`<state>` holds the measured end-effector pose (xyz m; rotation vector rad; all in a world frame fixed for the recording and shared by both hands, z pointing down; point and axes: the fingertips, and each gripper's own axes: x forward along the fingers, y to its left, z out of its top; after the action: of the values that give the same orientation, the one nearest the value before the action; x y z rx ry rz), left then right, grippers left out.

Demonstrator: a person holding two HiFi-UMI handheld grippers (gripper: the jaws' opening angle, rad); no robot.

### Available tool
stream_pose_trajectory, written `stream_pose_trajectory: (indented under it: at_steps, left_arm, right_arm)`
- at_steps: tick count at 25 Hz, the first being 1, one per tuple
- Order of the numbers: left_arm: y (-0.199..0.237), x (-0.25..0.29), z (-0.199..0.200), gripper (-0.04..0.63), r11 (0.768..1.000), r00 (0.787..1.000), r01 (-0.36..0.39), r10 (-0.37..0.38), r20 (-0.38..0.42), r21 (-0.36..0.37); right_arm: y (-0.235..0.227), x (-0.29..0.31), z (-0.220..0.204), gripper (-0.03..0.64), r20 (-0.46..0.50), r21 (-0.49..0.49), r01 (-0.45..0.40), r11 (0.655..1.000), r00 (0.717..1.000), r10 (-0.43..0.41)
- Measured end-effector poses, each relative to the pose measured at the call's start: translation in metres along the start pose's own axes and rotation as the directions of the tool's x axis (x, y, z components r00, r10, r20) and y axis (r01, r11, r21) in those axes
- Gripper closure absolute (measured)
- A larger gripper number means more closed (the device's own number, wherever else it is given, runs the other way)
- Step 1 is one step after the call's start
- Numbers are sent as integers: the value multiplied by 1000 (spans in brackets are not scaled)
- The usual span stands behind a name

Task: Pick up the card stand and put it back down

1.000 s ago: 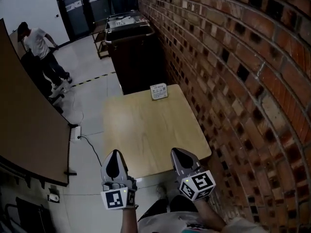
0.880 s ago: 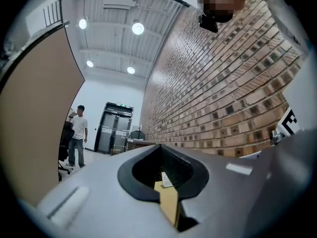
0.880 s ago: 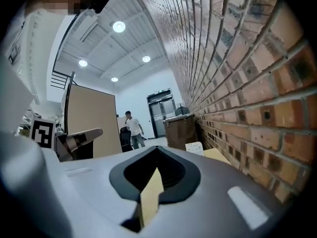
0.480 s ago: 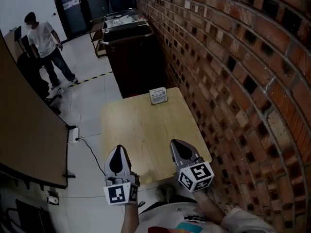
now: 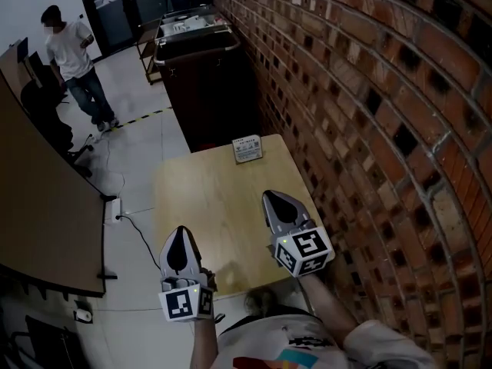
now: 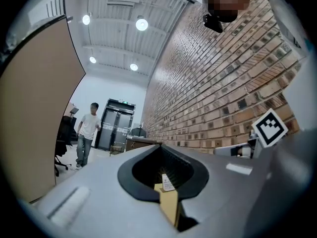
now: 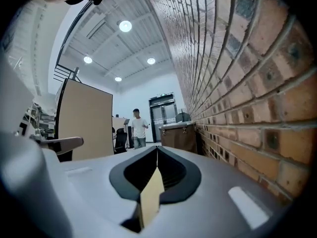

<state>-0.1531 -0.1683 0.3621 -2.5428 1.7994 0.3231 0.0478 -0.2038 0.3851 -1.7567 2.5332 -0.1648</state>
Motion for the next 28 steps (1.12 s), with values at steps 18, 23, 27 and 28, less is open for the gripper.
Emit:
stream_pose_trajectory:
  at_steps: [18, 23, 27, 28]
  left_arm:
    - [63, 35, -66, 592, 995, 977, -98, 97, -189, 3]
    - [62, 45, -89, 592, 995, 966, -95, 91, -242, -4]
    - [61, 48, -100, 592, 996, 960, -89, 81, -267, -16]
    - [62, 49, -100, 592, 996, 960, -91, 83, -269, -17]
  right_arm:
    - [-163, 275, -145, 40, -470, -77, 229, 970, 850, -238]
    - [-181, 305, -171, 40, -522, -79, 238, 968, 818, -244]
    - [-185, 316, -185, 40, -548, -92, 241, 966, 798, -251]
    - [-184, 318, -188, 40, -549, -78, 249, 965, 798, -250]
